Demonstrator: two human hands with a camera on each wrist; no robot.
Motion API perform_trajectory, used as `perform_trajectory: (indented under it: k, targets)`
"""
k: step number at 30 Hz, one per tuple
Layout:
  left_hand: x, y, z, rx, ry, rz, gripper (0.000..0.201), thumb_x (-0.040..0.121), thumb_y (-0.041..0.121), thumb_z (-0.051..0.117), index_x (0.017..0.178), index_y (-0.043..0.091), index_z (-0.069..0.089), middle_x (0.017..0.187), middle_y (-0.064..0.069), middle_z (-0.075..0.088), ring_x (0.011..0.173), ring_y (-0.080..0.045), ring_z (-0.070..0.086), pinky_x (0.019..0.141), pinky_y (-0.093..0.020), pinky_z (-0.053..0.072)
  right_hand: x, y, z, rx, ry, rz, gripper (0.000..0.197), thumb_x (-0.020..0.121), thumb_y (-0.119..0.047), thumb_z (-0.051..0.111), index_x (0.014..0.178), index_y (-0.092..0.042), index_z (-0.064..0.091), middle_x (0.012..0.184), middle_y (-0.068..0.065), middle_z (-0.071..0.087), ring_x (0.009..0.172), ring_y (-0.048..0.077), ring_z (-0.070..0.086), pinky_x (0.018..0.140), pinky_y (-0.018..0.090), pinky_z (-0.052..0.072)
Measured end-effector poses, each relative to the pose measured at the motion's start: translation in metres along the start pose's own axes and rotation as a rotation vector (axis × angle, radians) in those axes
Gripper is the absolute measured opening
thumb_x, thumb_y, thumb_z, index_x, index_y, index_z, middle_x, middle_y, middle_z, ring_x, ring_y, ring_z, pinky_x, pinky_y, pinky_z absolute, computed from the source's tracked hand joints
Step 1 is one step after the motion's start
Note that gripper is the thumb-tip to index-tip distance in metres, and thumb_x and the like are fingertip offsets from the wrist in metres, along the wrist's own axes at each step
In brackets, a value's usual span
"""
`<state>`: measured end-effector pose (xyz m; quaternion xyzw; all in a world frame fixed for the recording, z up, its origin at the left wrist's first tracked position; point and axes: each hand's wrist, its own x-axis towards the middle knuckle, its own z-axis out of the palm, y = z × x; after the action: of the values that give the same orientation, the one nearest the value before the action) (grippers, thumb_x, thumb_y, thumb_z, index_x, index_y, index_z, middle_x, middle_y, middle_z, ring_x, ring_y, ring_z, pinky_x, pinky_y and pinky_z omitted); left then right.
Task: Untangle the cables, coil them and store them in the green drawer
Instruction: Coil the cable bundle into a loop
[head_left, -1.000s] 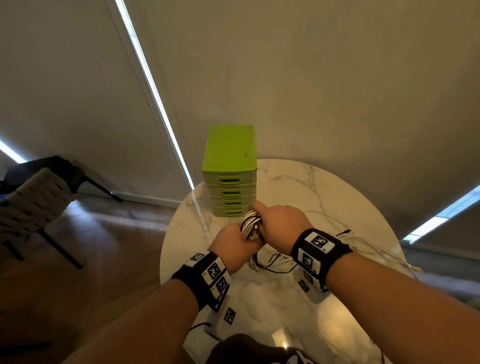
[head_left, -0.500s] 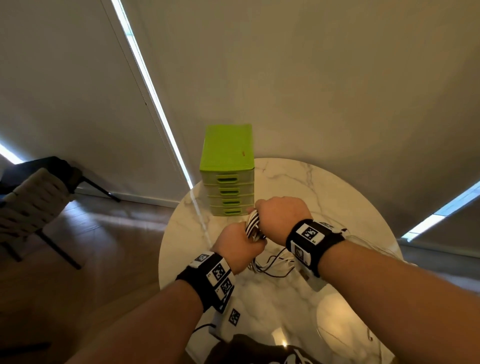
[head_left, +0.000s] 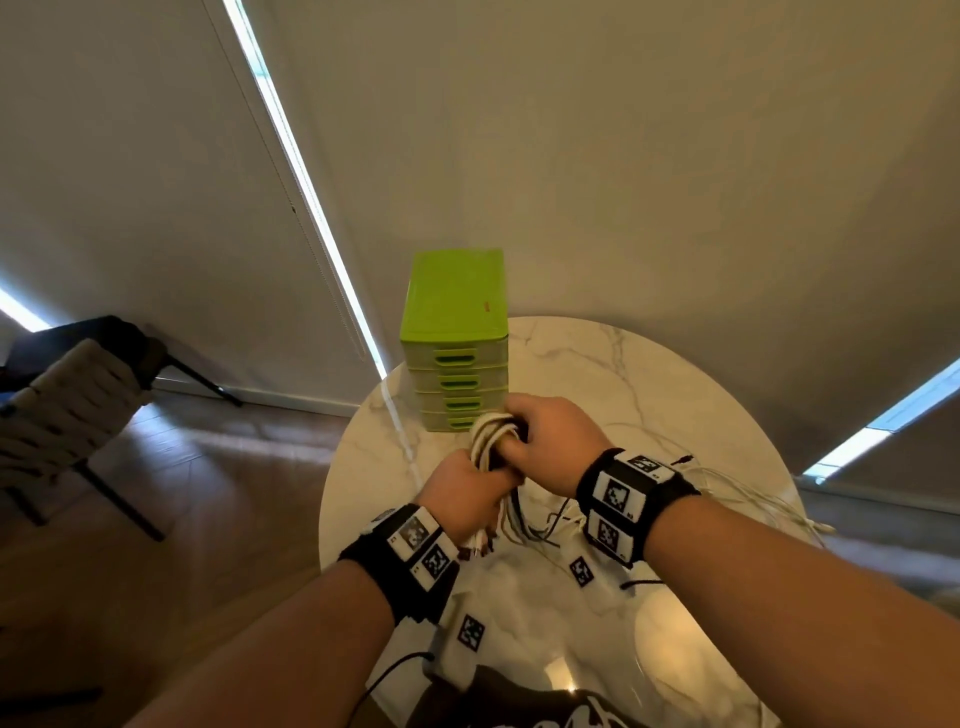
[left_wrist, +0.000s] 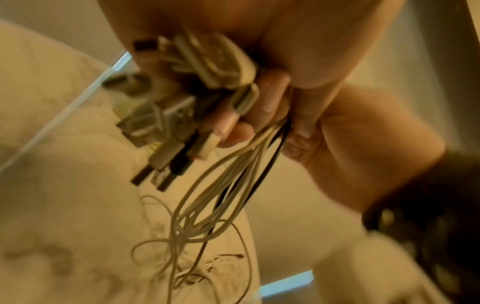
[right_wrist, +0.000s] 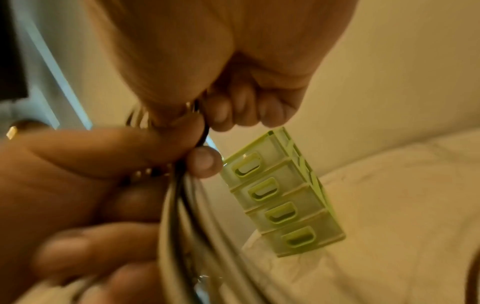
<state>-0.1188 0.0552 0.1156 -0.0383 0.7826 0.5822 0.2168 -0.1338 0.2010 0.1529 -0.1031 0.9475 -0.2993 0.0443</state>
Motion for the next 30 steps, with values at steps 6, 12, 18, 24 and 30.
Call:
perform_trajectory:
  k: [6, 12, 18, 24, 30]
  targets:
    - [0.002, 0.008, -0.011, -0.438, -0.007, -0.024, 0.031, 0.095, 0.039, 0.068, 0.08, 0.012, 0.068, 0.052, -0.007, 0.036, 0.043, -0.021, 0.038, 0.052, -0.031, 0.043, -0.026, 0.03, 0.029, 0.75, -0.348, 0.093, 0.053, 0.088, -0.046, 0.075, 0.133, -0.026, 0.056, 0.109, 0.002, 0.075, 0.101, 0.023, 0.072, 0.096, 0.041, 0.054]
    - [-0.007, 0.018, -0.005, -0.558, 0.002, 0.013, 0.032, 0.101, 0.03, 0.061, 0.078, 0.009, 0.069, 0.052, -0.006, 0.034, 0.048, -0.02, 0.044, 0.049, -0.027, 0.04, -0.034, 0.029, 0.029, 0.649, -0.308, 0.069, 0.015, 0.093, -0.03, 0.073, 0.08, -0.023, 0.068, 0.078, -0.003, 0.069, 0.073, 0.009, 0.061, 0.074, 0.024, 0.046]
    - [-0.007, 0.013, -0.002, -0.463, 0.118, 0.023, 0.03, 0.097, 0.036, 0.065, 0.079, 0.013, 0.071, 0.06, -0.015, 0.048, 0.052, -0.029, 0.058, 0.05, -0.038, 0.053, -0.03, 0.031, 0.027, 0.537, -0.277, 0.144, 0.026, 0.088, -0.042, 0.077, 0.074, -0.019, 0.074, 0.065, -0.007, 0.067, 0.055, 0.001, 0.053, 0.056, 0.016, 0.036]
    - [-0.005, 0.015, 0.0, -0.668, 0.004, -0.035, 0.029, 0.103, 0.024, 0.055, 0.101, -0.004, 0.064, 0.11, -0.02, 0.075, 0.11, -0.034, 0.071, 0.085, -0.051, 0.06, -0.033, 0.03, 0.032, 0.526, -0.289, 0.14, 0.035, 0.091, -0.047, 0.071, 0.085, -0.013, 0.077, 0.071, 0.005, 0.072, 0.061, 0.011, 0.058, 0.064, 0.029, 0.044]
    - [-0.004, 0.01, -0.001, -0.739, -0.035, -0.111, 0.038, 0.105, 0.026, 0.049, 0.119, -0.009, 0.056, 0.11, -0.029, 0.072, 0.098, -0.04, 0.073, 0.09, -0.059, 0.056, -0.038, 0.033, 0.034, 0.484, -0.335, 0.1, 0.032, 0.104, -0.041, 0.05, 0.096, -0.018, 0.071, 0.084, 0.007, 0.076, 0.074, 0.024, 0.074, 0.079, 0.041, 0.061]
